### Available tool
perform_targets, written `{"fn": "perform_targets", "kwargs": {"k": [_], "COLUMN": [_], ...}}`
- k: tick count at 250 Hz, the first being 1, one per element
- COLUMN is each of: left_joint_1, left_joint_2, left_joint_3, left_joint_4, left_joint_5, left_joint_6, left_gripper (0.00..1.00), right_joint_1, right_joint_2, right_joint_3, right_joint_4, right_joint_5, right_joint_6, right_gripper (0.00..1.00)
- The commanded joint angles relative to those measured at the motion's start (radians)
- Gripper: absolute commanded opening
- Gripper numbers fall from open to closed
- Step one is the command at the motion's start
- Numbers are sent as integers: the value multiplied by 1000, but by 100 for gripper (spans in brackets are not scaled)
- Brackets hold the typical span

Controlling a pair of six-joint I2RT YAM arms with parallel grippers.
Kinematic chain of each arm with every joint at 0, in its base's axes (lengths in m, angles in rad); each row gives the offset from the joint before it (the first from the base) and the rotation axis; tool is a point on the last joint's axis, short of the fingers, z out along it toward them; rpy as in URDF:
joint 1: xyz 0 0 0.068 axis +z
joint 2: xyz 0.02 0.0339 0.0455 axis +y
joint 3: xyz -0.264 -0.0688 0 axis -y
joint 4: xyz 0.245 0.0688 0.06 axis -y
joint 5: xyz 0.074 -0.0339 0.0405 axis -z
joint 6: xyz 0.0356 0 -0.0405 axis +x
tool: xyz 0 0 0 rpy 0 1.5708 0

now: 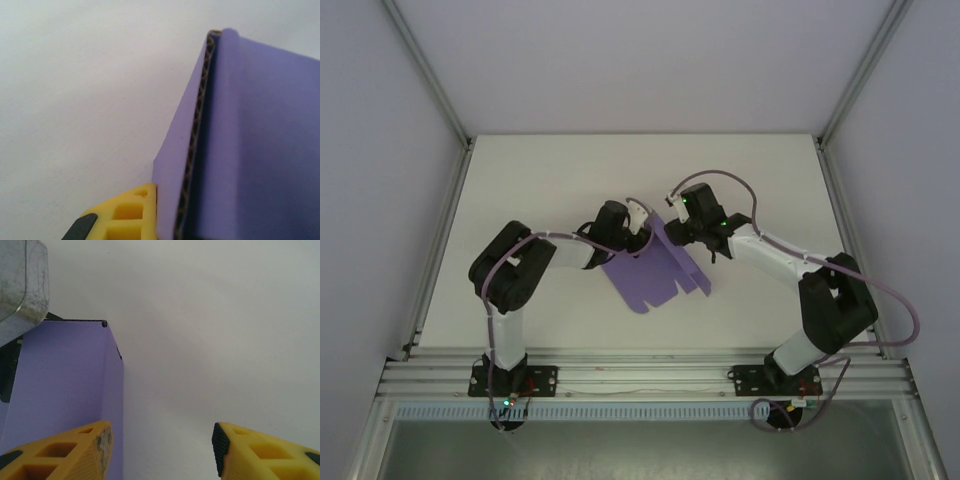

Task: Assemble paper box

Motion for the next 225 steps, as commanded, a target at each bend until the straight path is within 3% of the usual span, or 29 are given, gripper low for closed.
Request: {"fn": "perform_targets", "kwargs": {"k": [1, 29, 88, 122, 184, 205, 225], "left_joint_1": [-14, -22, -59, -59, -56, -54, -48], "left_joint_2": [13, 23, 57, 55, -74, -117, -144], "left_joint_3": [46, 64, 136, 129, 51, 26, 17], "left_joint_4": [69, 66, 38, 40, -49, -79, -127], "left_joint_5": [-17, -62, -89, -66, -138, -136, -142], "left_joint_6": [-179, -303, -337, -337, -327, -345, -363], "left_gripper": [1, 1, 0, 0, 0, 0, 0], "right_joint_1": [10, 10, 11, 9, -2, -19, -41], "right_joint_2": [59, 53, 83, 59, -253, -362, -434], "right_joint_3": [-47, -44, -27, -6, -46, -93, -117], "right_joint_4": [-150, -139, -182, -212, -129, -82, -105], "right_joint_5": [21, 16, -7, 65, 212, 195, 144], "right_joint_6": [18, 88, 160, 226, 177, 155, 154], "right_gripper": [58, 58, 57, 59, 77, 93, 99]}}
